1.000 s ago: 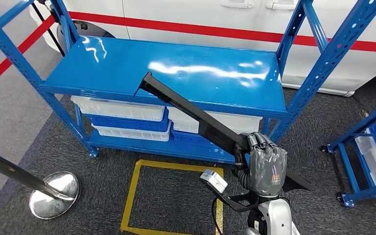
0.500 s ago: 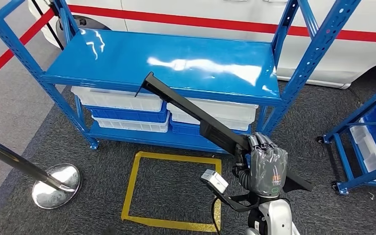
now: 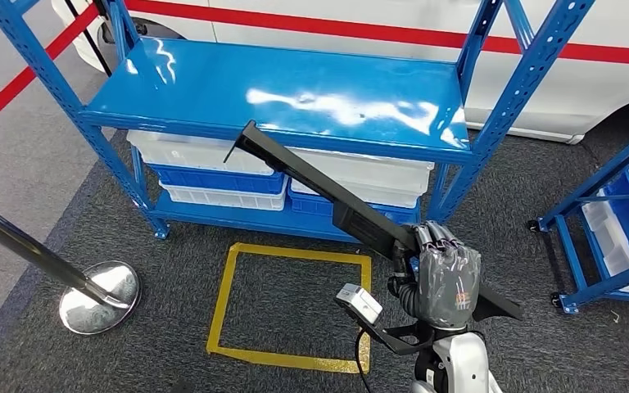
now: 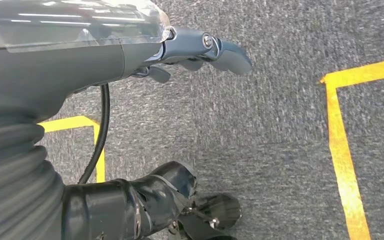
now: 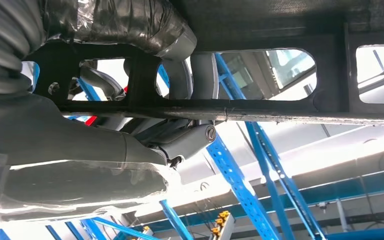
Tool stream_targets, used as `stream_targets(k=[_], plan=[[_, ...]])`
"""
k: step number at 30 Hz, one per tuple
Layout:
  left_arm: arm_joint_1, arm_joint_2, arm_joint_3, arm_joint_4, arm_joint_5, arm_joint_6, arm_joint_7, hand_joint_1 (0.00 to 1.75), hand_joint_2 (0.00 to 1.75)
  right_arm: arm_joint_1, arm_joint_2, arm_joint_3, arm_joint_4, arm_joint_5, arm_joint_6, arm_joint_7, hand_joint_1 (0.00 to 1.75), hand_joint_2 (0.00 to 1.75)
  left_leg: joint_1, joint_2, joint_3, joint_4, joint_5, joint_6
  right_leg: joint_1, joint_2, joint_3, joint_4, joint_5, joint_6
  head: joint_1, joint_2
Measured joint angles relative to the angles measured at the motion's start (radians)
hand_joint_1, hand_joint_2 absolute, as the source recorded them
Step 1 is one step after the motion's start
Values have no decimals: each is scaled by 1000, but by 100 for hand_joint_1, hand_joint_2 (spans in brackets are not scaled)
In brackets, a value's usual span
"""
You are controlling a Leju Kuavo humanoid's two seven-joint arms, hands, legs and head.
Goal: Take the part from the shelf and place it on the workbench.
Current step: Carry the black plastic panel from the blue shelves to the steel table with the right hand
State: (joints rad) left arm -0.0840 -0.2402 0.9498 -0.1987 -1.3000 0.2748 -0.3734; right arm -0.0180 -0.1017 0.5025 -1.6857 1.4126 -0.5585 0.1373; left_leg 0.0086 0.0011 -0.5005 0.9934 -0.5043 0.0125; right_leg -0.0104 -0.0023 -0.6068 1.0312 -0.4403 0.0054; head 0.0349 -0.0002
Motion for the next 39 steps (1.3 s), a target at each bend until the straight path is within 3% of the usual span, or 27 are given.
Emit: stream_targets(k=[2, 5, 6, 7, 8, 10, 12, 15, 17, 20, 21, 22, 23, 26, 28, 30, 32, 34, 36, 37, 38, 39], plan=[[-1, -1, 0, 0, 0, 0, -2, 0, 175, 0, -1, -6, 0, -7, 0, -6, 175, 175, 4, 4, -7, -7, 13, 17, -1, 2, -23, 50, -40, 9, 1, 0], [-1, -1, 0, 0, -1, 1, 0, 0, 175, 2, -1, -12, 0, -14, 1, -12, 175, 175, 0, 10, -25, -4, 24, 29, -3, 2, -103, 243, -143, 18, 1, 0], [-1, -1, 0, 0, -1, 1, 1, 0, 175, 3, -2, -13, 0, -18, 2, -13, 175, 175, -1, 12, -30, -1, 25, 30, -3, 2, -116, 282, -153, 19, 1, 0], [0, -1, 0, 0, -1, 2, 3, 0, 175, 4, -2, -13, 0, -21, 2, -14, 175, 175, -2, 13, -33, 1, 26, 31, -3, 2, -110, 284, -144, 18, 1, 0], [0, -1, 0, 0, -2, 2, 4, 0, 175, 4, -2, -14, 0, -24, 2, -14, 175, 175, -4, 14, -34, 4, 26, 30, -3, 2, -85, 244, -117, 15, 1, 0], [-1, -2, 0, 0, -2, 2, 4, 0, 175, 3, -2, -16, 0, -26, 2, -15, 175, 175, -8, 14, -36, 9, 25, 29, 2, -4, -7, 109, -55, 1, 1, 0], [-2, -4, 0, 0, -2, 2, 5, 0, 175, 3, -2, -19, 0, -27, 2, -16, 175, 175, -11, 15, -43, 15, 25, 24, 10, -10, 33, 20, -32, -13, 1, 0], [0, -4, 0, 0, 0, 3, 5, 0, 175, 5, -2, -22, 0, -28, 2, -16, 175, 175, -13, 21, -54, 19, 26, 12, 9, -9, 31, -1, -34, -24, 1, 0], [0, -4, 0, 0, 1, 3, 5, 0, 175, 6, -2, -23, 0, -28, 1, -16, 175, 175, -13, 16, -69, 53, -3, 2, 0, -7, 34, -14, -27, -31, 1, 0], [0, -4, 0, 0, 3, 2, 5, 0, 175, 10, -2, -25, 0, -29, 1, -16, 175, 175, -5, 7, -143, 228, -98, -13, -3, -5, 30, -16, -21, -38, 0, 0], [1, -4, 0, 0, 5, 1, 5, 0, 175, 14, -2, -26, 0, -30, 1, -16, 175, 175, -2, 7, -164, 280, -114, -17, -3, -3, 27, -13, -21, -38, 0, 0], [2, -4, 0, 0, 7, 1, 5, 0, 175, 17, -2, -27, 0, -31, 0, -16, 175, 175, 1, 7, -171, 300, -113, -20, -3, 0, 24, -9, -21, -38, 0, 0], [3, -4, 0, 0, 10, 0, 4, 0, 175, 21, -2, -29, 0, -33, 0, -16, 175, 175, 3, 7, -158, 280, -92, -22, -4, 3, 22, -5, -21, -37, 0, 0], [4, -1, 0, 0, 13, 0, 1, 0, 175, 29, -2, -36, -7, -42, -2, -16, 175, 175, 8, -5, -62, 91, -6, -20, -3, 13, 16, 7, -23, -29, 0, 0], [3, -1, 0, 0, 14, -2, 0, 0, 175, 33, -2, -42, -14, -47, -4, -17, 175, 175, 6, -16, -37, 33, 4, -15, -2, 19, 8, 12, -19, -16, 0, 0], [4, -1, 0, 0, 15, -3, -1, 0, 175, 41, -2, -49, -22, -51, -7, -20, 175, 175, 3, -15, -41, 30, 9, -6, -2, 24, 3, 11, -12, -3, 0, 0], [4, -1, 1, 0, 15, -4, -1, 0, 175, 50, -3, -59, -28, -56, -11, -24, 175, 175, 6, -8, -42, 21, 20, 10, -4, 23, -7, 29, -29, 6, 0, 0], [4, -1, 1, 0, 15, -4, -1, 0, 175, 54, -3, -68, -33, -59, -19, -28, 175, 175, 8, 1, -46, 14, 29, 24, -6, 16, -44, 116, -89, 13, 1, 0], [5, 0, 1, 0, 15, -4, 0, 0, 175, 61, -3, -77, -36, -63, -28, -31, 175, 175, 6, 8, -53, 15, 32, 28, -6, 13, -95, 242, -150, 18, 0, 0], [5, 0, 1, 0, 15, -3, 0, 0, 175, 66, -3, -82, -37, -65, -31, -33, 175, 175, 5, 11, -56, 18, 33, 28, -6, 12, -108, 278, -159, 19, 1, 0], [6, 0, 1, 0, 15, -3, 1, 0, 175, 72, -3, -87, -38, -67, -33, -35, 175, 175, 4, 14, -58, 21, 33, 28, -6, 11, -102, 278, -149, 18, 1, 0], [6, 0, 1, 0, 15, -3, 1, 0, 175, 77, -3, -91, -40, -70, -35, -37, 175, 175, 4, 17, -59, 23, 32, 27, -6, 8, -77, 238, -123, 17, 1, 0]])
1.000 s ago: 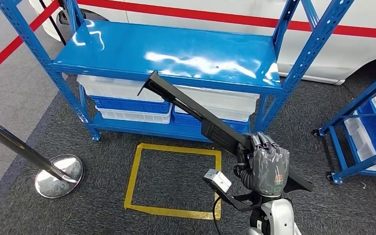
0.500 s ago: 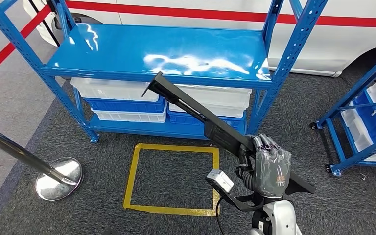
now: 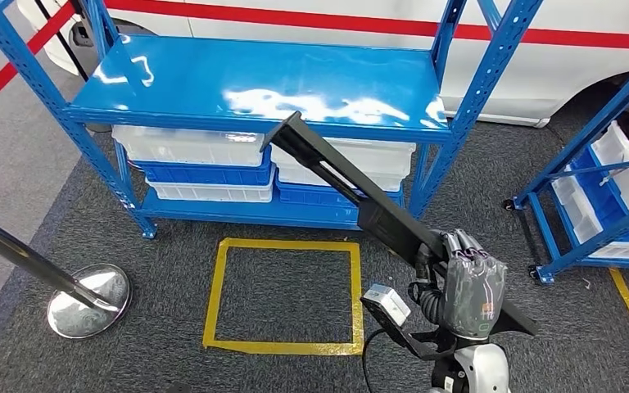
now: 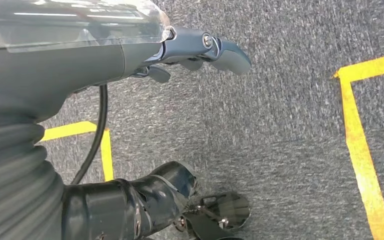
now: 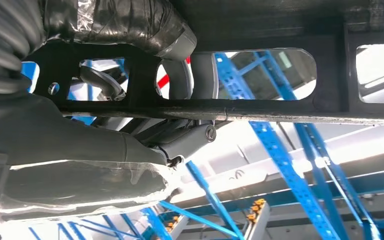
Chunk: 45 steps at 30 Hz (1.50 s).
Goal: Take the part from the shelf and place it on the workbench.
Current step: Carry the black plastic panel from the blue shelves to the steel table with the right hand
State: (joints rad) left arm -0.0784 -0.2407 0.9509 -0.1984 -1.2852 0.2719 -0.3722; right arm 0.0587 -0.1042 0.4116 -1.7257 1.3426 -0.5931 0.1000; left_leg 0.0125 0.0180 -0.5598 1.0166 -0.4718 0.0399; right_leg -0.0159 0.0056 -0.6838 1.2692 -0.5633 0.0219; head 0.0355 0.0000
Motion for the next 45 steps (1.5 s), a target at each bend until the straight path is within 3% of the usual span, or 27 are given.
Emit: stream_targets(k=[2, 4, 7, 9, 12, 13, 14, 15, 17, 19, 20, 23, 25, 27, 29, 30, 31, 32, 34, 36, 38, 40, 43, 44, 45], plan=[[-1, 0, 0, 0, 0, 0, 0, 0, 175, 5, 0, -8, -6, -7, -2, -5, 175, 175, -2, 5, -1, 4, -1, -3, 3, -14, 78, -137, 55, -8, 0, 0], [-1, 0, 0, 0, 0, 1, 1, 0, 175, 8, 0, -13, -14, -13, -4, -9, 175, 175, -6, 9, -3, 7, 0, -11, 9, -24, 117, -220, 74, -16, 0, 0], [-2, 0, 0, 0, 0, 3, 1, 0, 175, 17, 0, -21, -21, -25, -10, -12, 175, 175, -8, 16, -7, 6, 2, -26, 10, -17, 113, -232, 79, -28, 0, 0], [-2, 0, 0, 0, 0, 4, 1, 0, 175, 24, 0, -27, -27, -29, -16, -15, 175, 175, -7, 7, -19, 35, -25, -36, 4, -11, 111, -239, 87, -41, 0, 0], [-1, 0, 0, 0, 0, 4, 1, 0, 175, 33, 0, -34, -35, -32, -23, -19, 175, 175, -3, -8, -92, 213, -125, -47, 3, 0, 103, -241, 95, -53, -1, 0], [0, 1, 0, 0, 0, 4, 1, 0, 175, 38, 0, -36, -35, -32, -23, -19, 175, 175, -3, -9, -114, 268, -145, -48, 4, 5, 101, -240, 96, -54, -1, 0], [0, 1, 0, 0, 0, 4, 1, 0, 175, 42, 0, -39, -35, -32, -23, -19, 175, 175, -2, -9, -121, 290, -145, -49, 5, 11, 99, -238, 97, -54, -1, 0], [1, 1, 0, 0, 0, 4, 1, 0, 175, 46, 0, -41, -35, -32, -23, -19, 175, 175, -2, -10, -108, 271, -125, -47, 5, 18, 99, -237, 97, -54, -1, 0], [1, 1, 0, 0, 0, 4, 1, 0, 175, 49, 0, -44, -37, -33, -23, -20, 175, 175, -3, -27, -39, 139, -60, -38, 5, 33, 99, -233, 98, -52, -1, 0], [0, 3, 1, 0, 0, 4, 1, 0, 175, 49, 0, -45, -41, -33, -24, -21, 175, 175, -3, -52, 17, 26, -24, -29, 6, 46, 94, -228, 100, -46, -1, 0], [0, 4, 1, 0, 0, 4, 1, 0, 175, 50, 0, -46, -43, -33, -24, -21, 175, 175, -4, -60, 26, 5, -24, -27, 6, 52, 90, -228, 103, -40, 0, 0], [-1, 3, 2, 0, 0, 4, 1, 0, 175, 56, 0, -47, -45, -33, -25, -21, 175, 175, -2, -44, 27, -10, -14, -19, 6, 64, 81, -228, 109, -21, 0, 0], [-2, 2, 2, 0, 1, 5, 1, 0, 175, 59, -1, -49, -49, -34, -26, -21, 175, 175, 4, -27, 28, -24, -2, -8, 8, 43, 58, -182, 74, -13, 1, 0], [-1, 2, 2, 0, 1, 5, 1, 0, 175, 60, -1, -51, -51, -36, -27, -22, 175, 175, 5, -11, 25, -27, 2, -3, 6, 14, 4, -63, 7, -7, 2, 0], [1, 2, 2, 0, 1, 5, 1, 0, 175, 63, -1, -52, -51, -40, -28, -23, 175, 175, 5, 6, 21, -24, 2, -3, 2, 4, -37, 34, -26, 0, 2, 0], [2, 2, 3, 0, 1, 5, 1, 0, 175, 66, -1, -53, -51, -43, -29, -25, 175, 175, 5, 14, 20, -22, 1, -4, -1, 1, -34, 33, -15, 2, 2, 0], [1, 2, 3, 0, 1, 5, 1, 0, 175, 68, -1, -55, -52, -48, -32, -29, 175, 175, 5, 22, 19, -19, 0, -6, -3, -4, -10, -8, 12, 3, 2, 0], [1, 2, 3, 0, 1, 5, 1, 0, 175, 70, -1, -57, -54, -54, -34, -33, 175, 175, 5, 28, 19, -16, -3, -9, -5, -15, 27, -76, 45, 3, 2, 0], [0, 2, 3, 0, 1, 6, 1, 0, 175, 72, -1, -61, -60, -64, -39, -43, 175, 175, 0, 38, 17, -7, -9, -19, -1, -44, 88, -194, 82, -3, 2, 0], [-1, 2, 3, 0, 2, 7, 0, 0, 175, 75, -1, -63, -66, -70, -44, -53, 175, 175, -4, 48, 17, -3, -13, -29, 5, -51, 99, -225, 82, -13, 2, 0], [-1, 2, 3, 0, 3, 7, -2, 0, 175, 79, -1, -66, -68, -74, -49, -63, 175, 175, -3, 57, 17, -3, -15, -40, 5, -34, 95, -228, 87, -25, 2, 0], [-2, 2, 3, 0, 3, 7, -3, 0, 175, 81, 0, -69, -71, -79, -52, -72, 175, 175, 1, 34, 3, 33, -47, -51, 2, -19, 94, -232, 94, -39, 2, 0], [-1, 2, 4, 0, 3, 7, -3, 0, 175, 83, 1, -71, -74, -83, -55, -80, 175, 175, 2, -6, -77, 218, -147, -56, 3, 7, 90, -233, 99, -51, 1, 0], [0, 2, 4, 0, 3, 7, -3, 0, 175, 84, 1, -71, -74, -83, -55, -81, 175, 175, 2, -9, -101, 272, -163, -55, 5, 18, 89, -233, 99, -52, 1, 0], [1, 2, 4, 0, 3, 7, -3, 0, 175, 85, 1, -71, -74, -84, -55, -81, 175, 175, 1, -10, -111, 292, -159, -53, 7, 30, 88, -232, 100, -52, 2, 0]])
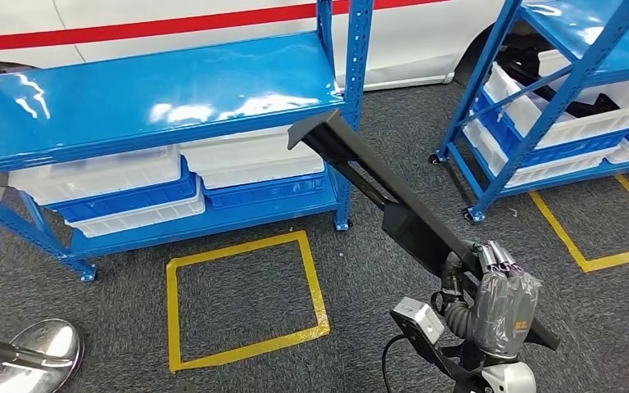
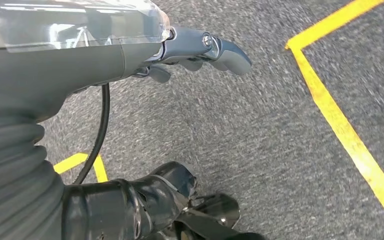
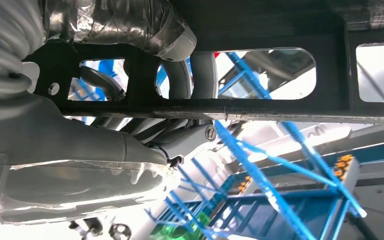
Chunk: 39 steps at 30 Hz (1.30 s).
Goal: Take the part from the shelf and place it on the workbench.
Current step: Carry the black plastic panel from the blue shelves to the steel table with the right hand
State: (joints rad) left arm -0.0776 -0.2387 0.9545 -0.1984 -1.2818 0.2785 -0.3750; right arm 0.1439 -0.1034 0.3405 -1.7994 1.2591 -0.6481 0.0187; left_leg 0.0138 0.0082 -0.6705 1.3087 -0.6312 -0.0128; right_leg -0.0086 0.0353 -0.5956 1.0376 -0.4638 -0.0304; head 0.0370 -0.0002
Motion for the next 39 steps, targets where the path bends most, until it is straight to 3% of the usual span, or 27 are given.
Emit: stream_targets(k=[1, 2, 4, 5, 6, 8, 14, 18, 19, 20, 22, 24, 27, 29, 31, 33, 34, 35, 37, 39], plan=[[0, 0, 0, 0, 0, 0, 0, 0, 175, 1, 0, 0, 0, 0, 0, 0, 175, 175, 0, -2, 10, -22, 24, 4, 2, 12, 1, 1, 0, 0, 0, 0], [0, 0, 0, 0, 0, 0, 0, 0, 175, 1, 0, 0, 0, -1, 0, 0, 175, 175, -1, -10, 37, -81, 63, 10, 3, 25, 2, 2, 0, 0, 0, 0], [0, 2, 0, 0, 0, 0, 0, 0, 175, 1, 0, 0, 0, -1, 0, 0, 175, 175, -2, -54, 99, -219, 125, 26, 4, 49, 1, 5, 1, 2, 0, 0], [0, 2, 1, 0, 0, 0, 0, 0, 175, 1, 0, 0, -1, -1, 0, 0, 175, 175, -3, -73, 119, -264, 138, 30, 2, 59, -2, 6, 2, 5, 0, 0], [-1, 3, 1, 0, 0, 0, 0, 0, 175, 1, 0, 0, -1, -1, 0, 0, 175, 175, -3, -85, 127, -283, 138, 32, -1, 69, -7, 6, 5, 10, 0, 0], [-3, 3, 2, 0, 0, 0, -1, 0, 175, 2, 1, -1, -1, -1, -1, 0, 175, 175, -6, -78, 130, -290, 137, 30, -6, 84, -14, 5, 10, 20, -1, 0], [-3, 2, 2, 0, 0, 0, 0, 0, 175, 4, 1, -1, -2, -1, -1, 0, 175, 175, -4, -63, 132, -297, 142, 33, -5, 93, -15, 1, 14, 28, -1, 0], [-1, 2, 3, 0, 0, 1, 0, 0, 175, 3, 1, -6, -2, -5, -1, -1, 175, 175, 2, 20, 139, -319, 153, 46, -8, -26, -130, 248, -110, 54, 2, 0], [0, 2, 3, 0, 0, 1, 0, 0, 175, 5, 1, -6, -2, -9, -1, -3, 175, 175, 2, 33, 139, -318, 151, 46, -11, -30, -127, 246, -98, 57, 2, 0], [-1, 2, 3, 0, 0, 1, 0, 0, 175, 5, 1, -6, -2, -15, -2, -6, 175, 175, 2, 46, 140, -316, 149, 44, -13, -37, -105, 206, -70, 58, 2, 0], [-2, 1, 3, 0, 0, 1, -1, 0, 175, 5, 1, -7, -2, -30, -2, -13, 175, 175, 0, 66, 143, -311, 141, 35, -11, -73, -34, 78, -16, 55, 2, 0], [-3, 1, 3, 0, 0, 1, -1, 0, 175, 7, 1, -8, -3, -43, -7, -20, 175, 175, -5, 83, 146, -305, 133, 24, -2, -97, 0, 8, 0, 45, 1, 0], [-4, 1, 4, 0, 0, 2, 0, 0, 175, 15, 1, -9, -5, -58, -19, -34, 175, 175, -5, 102, 151, -303, 126, 10, 1, -74, -3, 1, -1, 29, 1, 0], [-6, 1, 4, 0, 0, 4, -1, 0, 175, 23, 4, -11, -13, -74, -29, -55, 175, 175, -1, 67, 138, -266, 93, 2, -5, -55, -1, -6, 4, 15, 1, 0], [-4, 1, 4, 0, 4, 6, 0, 0, 175, 33, 15, -19, -24, -109, -35, -106, 175, 175, 2, 17, 89, -153, 27, -2, -6, -35, -1, -8, 7, 6, 1, 0], [0, 1, 7, 0, 12, 11, 3, 0, 175, 65, 44, -49, -48, -174, -37, -204, 175, 175, 2, 1, 32, -32, -19, -3, -3, -14, -1, -7, 7, 2, 1, 0], [2, 1, 10, 0, 16, 13, 4, 0, 175, 91, 66, -76, -68, -211, -37, -261, 175, 175, 2, -1, 20, -11, -15, -2, -2, -3, 0, -6, 6, 1, 1, 0], [4, 1, 13, 0, 19, 15, 5, 0, 175, 116, 89, -106, -88, -241, -37, -308, 175, 175, 2, -3, 25, -30, 10, 0, -1, 9, 1, -5, 5, 1, 1, 0], [6, 1, 19, 0, 23, 17, 5, 0, 175, 154, 131, -162, -122, -286, -38, -370, 175, 175, 2, -32, 76, -155, 89, 9, -1, 37, 2, -2, 4, 2, 1, 0], [7, 2, 23, 0, 28, 19, 3, 0, 175, 177, 160, -198, -143, -306, -43, -395, 175, 175, 4, -84, 120, -262, 131, 17, -2, 63, -5, 5, 5, 10, 1, 0]])
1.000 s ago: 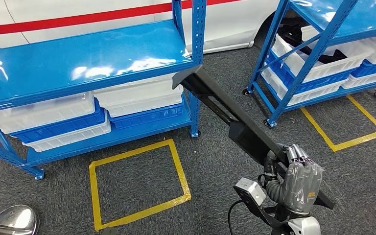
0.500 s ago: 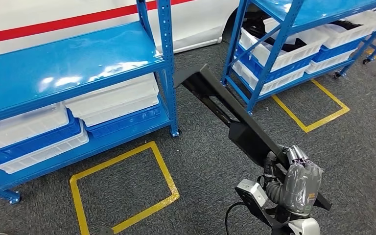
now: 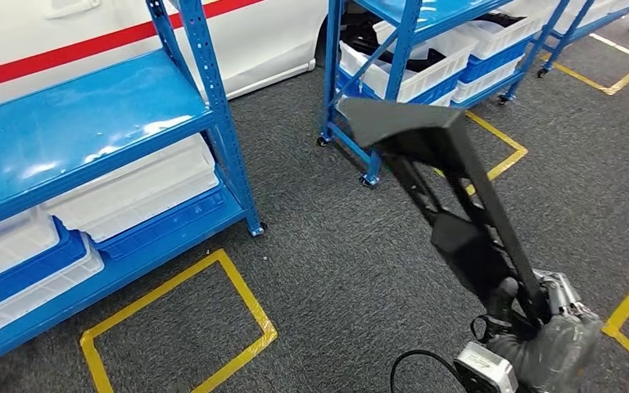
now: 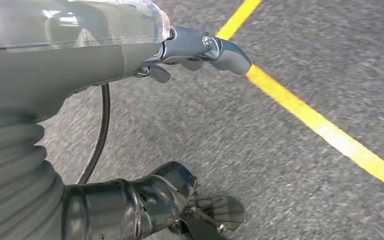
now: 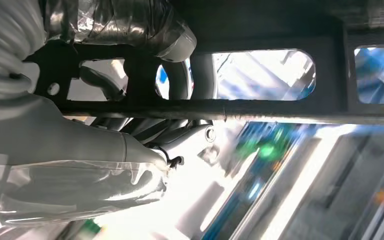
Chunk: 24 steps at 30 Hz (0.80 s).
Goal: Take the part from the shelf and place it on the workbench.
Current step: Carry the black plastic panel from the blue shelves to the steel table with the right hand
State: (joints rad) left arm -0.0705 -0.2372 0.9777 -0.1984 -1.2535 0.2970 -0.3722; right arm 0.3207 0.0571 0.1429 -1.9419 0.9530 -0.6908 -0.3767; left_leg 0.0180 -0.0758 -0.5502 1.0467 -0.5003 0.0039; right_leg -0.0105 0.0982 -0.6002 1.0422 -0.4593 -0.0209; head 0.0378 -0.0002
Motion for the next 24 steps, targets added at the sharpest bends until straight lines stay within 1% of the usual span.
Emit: stream_targets(k=[1, 2, 3, 4, 5, 6, 7, 8, 9, 10, 11, 12, 13, 14, 15, 16, 17, 18, 19, 20, 21, 22, 23, 24], plan=[[-1, 0, 2, 0, 2, 1, -2, 0, 175, 10, 12, -12, -8, -4, -3, -5, 175, 175, 0, -15, 8, -21, 0, 2, -2, 12, -5, 2, 1, 6, 0, 0], [-2, 0, 4, 0, 4, 1, -3, 0, 175, 20, 22, -22, -14, -5, -5, -7, 175, 175, -2, -15, 12, -27, -2, 3, -4, 25, -10, 2, 4, 14, 0, 0], [-3, -1, 4, 0, 4, 2, -3, 0, 175, 29, 30, -31, -18, -6, -6, -8, 175, 175, -1, -3, 15, -32, -2, 6, -6, 38, -13, 1, 7, 22, 0, 0], [-4, -2, 5, 0, 4, 2, -3, 0, 175, 38, 35, -40, -21, -6, -6, -7, 175, 175, 0, 9, 18, -38, 2, 11, -5, 34, -16, 3, 6, 28, 0, 0], [-4, -3, 5, 0, 4, 2, -3, 0, 175, 44, 39, -47, -24, -6, -7, -7, 175, 175, 2, 23, 21, -44, 6, 17, -4, 13, -23, 18, -4, 33, 2, 0], [-4, -4, 5, 0, 4, 2, -3, 0, 175, 47, 43, -54, -26, -6, -7, -6, 175, 175, 4, 38, 23, -49, 10, 23, -2, -16, -38, 51, -26, 37, 4, 0], [-3, -4, 6, 0, 4, 2, -3, 0, 175, 49, 46, -58, -26, -5, -7, -7, 175, 175, 1, 53, 24, -51, 11, 28, -3, -50, -63, 104, -57, 40, 5, 0], [-2, -4, 7, 0, 3, 2, -2, 0, 175, 49, 48, -62, -27, -5, -7, -7, 175, 175, 0, 69, 24, -51, 10, 31, -4, -73, -92, 168, -90, 43, 7, 0], [0, -4, 8, 0, 3, 2, -2, 0, 175, 50, 50, -65, -27, -6, -7, -7, 175, 175, -2, 86, 24, -50, 9, 32, -6, -84, -119, 226, -115, 46, 7, 0], [0, -4, 10, 0, 3, 2, -2, 0, 175, 52, 51, -69, -26, -6, -7, -7, 175, 175, -3, 101, 24, -50, 7, 32, -9, -89, -134, 261, -124, 48, 7, 0], [0, -4, 12, 0, 3, 2, -2, 0, 175, 54, 52, -73, -26, -7, -7, -7, 175, 175, -3, 115, 25, -49, 6, 31, -11, -93, -130, 259, -114, 50, 7, 0], [-1, -4, 13, 0, 3, 2, -2, 0, 175, 54, 52, -76, -26, -8, -7, -6, 175, 175, -3, 128, 26, -49, 4, 29, -12, -99, -103, 215, -86, 51, 7, 0], [-2, -4, 13, 0, 3, 2, -2, 0, 175, 55, 53, -78, -26, -9, -7, -5, 175, 175, -3, 139, 29, -48, 1, 26, -13, -113, -62, 146, -54, 49, 7, 0], [-3, -4, 14, 0, 3, 2, -2, 0, 175, 55, 53, -79, -26, -11, -7, -4, 175, 175, -5, 149, 32, -48, -3, 22, -9, -135, -23, 78, -32, 45, 7, 0], [-3, -4, 15, 0, 3, 2, -2, 0, 175, 55, 54, -80, -27, -12, -7, -3, 175, 175, -7, 157, 35, -46, -6, 17, -5, -151, 7, 25, -18, 40, 7, 0], [-5, -5, 16, 0, 2, 2, -2, 0, 175, 55, 55, -81, -27, -13, -7, -3, 175, 175, -9, 164, 38, -46, -8, 12, -1, -161, 19, 0, -16, 34, 6, 0], [-5, -5, 16, 0, 1, 2, -2, 0, 175, 56, 55, -82, -27, -14, -7, -2, 175, 175, -11, 172, 40, -46, -10, 7, 4, -161, 19, -5, -19, 29, 6, 0], [-6, -5, 17, 0, 0, 2, -1, 0, 175, 58, 56, -83, -28, -14, -8, -2, 175, 175, -11, 179, 43, -46, -11, 2, 5, -150, 17, -7, -17, 24, 6, 0], [-7, -6, 17, 0, -1, 2, 0, 0, 175, 61, 57, -84, -30, -14, -8, -1, 175, 175, -9, 179, 44, -45, -15, -4, 3, -141, 17, -10, -15, 19, 6, 0], [-7, -6, 18, 0, -2, 2, 0, 0, 175, 63, 57, -85, -31, -14, -8, -1, 175, 175, -8, 166, 42, -34, -27, -9, 0, -132, 19, -14, -13, 12, 6, 0], [-7, -6, 18, 0, -2, 2, 1, 0, 175, 65, 58, -85, -33, -14, -8, -1, 175, 175, -6, 145, 31, -6, -49, -12, -3, -123, 20, -18, -10, 5, 6, 0], [-6, -6, 18, 0, -2, 3, 1, 0, 175, 65, 59, -85, -34, -14, -8, -1, 175, 175, -4, 118, 10, 43, -80, -15, -6, -114, 21, -21, -8, 0, 6, 0], [-4, -6, 19, 0, -2, 3, 2, 0, 175, 65, 60, -85, -34, -14, -8, -1, 175, 175, -4, 98, -19, 108, -115, -16, -6, -105, 21, -22, -7, -4, 6, 0], [-2, -6, 19, 0, -2, 3, 2, 0, 175, 65, 61, -86, -34, -14, -8, -1, 175, 175, -4, 89, -51, 177, -144, -17, -5, -94, 20, -21, -7, -6, 6, 0]])
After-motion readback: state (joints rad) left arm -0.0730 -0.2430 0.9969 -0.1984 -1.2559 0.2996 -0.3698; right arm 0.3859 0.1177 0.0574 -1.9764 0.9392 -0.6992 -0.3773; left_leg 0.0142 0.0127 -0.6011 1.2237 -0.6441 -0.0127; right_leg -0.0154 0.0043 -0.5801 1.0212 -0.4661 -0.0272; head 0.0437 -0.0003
